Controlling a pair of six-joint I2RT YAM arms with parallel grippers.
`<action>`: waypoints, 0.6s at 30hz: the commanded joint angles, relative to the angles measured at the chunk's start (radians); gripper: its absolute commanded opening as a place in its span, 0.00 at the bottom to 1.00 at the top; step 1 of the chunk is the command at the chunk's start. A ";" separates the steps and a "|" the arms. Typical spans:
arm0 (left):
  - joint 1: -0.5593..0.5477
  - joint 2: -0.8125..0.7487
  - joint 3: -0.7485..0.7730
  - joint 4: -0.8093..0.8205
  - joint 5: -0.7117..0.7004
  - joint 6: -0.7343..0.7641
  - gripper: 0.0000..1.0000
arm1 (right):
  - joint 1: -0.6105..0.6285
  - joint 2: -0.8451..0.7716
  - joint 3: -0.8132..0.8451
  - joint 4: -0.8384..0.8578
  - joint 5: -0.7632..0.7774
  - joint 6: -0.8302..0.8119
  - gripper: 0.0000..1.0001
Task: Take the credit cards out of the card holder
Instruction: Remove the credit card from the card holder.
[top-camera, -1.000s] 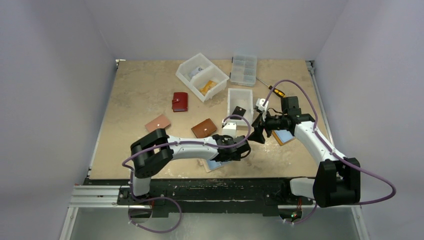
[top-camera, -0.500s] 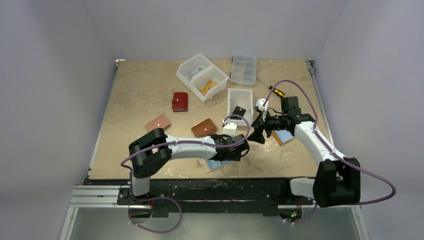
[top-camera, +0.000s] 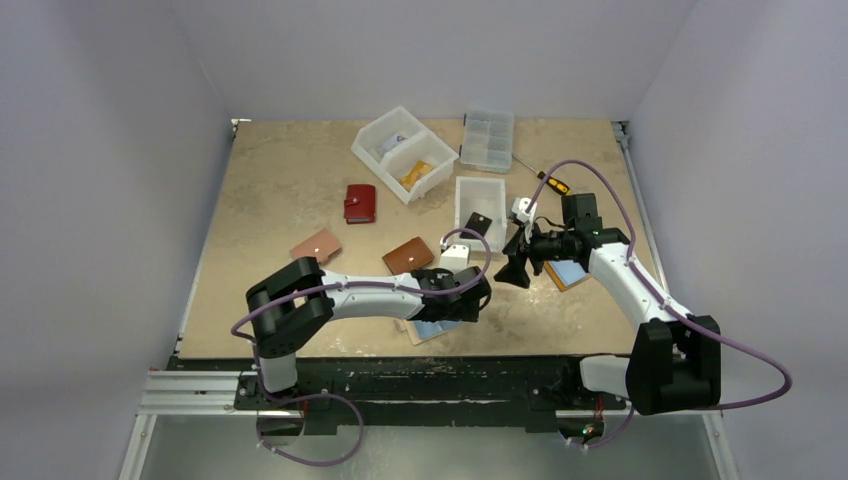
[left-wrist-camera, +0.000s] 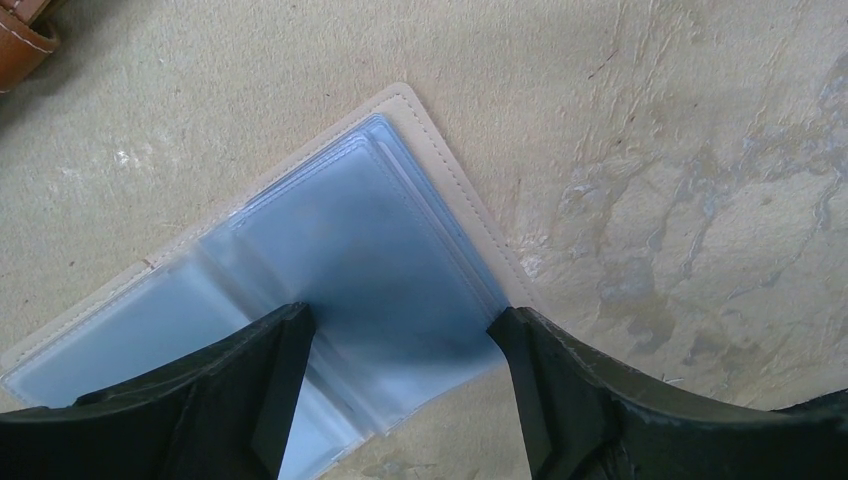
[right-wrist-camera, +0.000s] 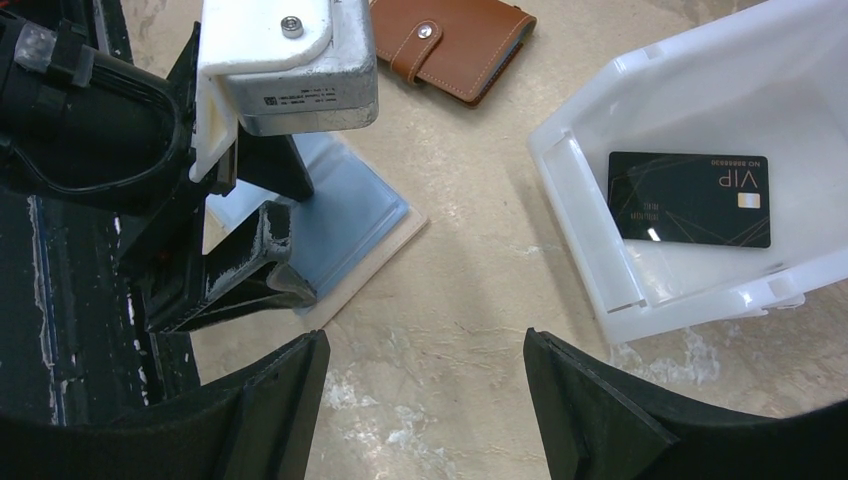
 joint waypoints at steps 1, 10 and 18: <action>0.004 -0.003 -0.031 0.041 0.080 0.009 0.75 | -0.004 -0.017 -0.010 0.014 -0.034 -0.001 0.80; 0.015 0.022 -0.011 -0.022 0.065 -0.013 0.66 | -0.004 -0.017 -0.012 0.015 -0.034 -0.002 0.80; 0.016 0.034 0.000 -0.037 0.066 -0.012 0.49 | -0.005 -0.016 -0.011 0.015 -0.035 -0.003 0.80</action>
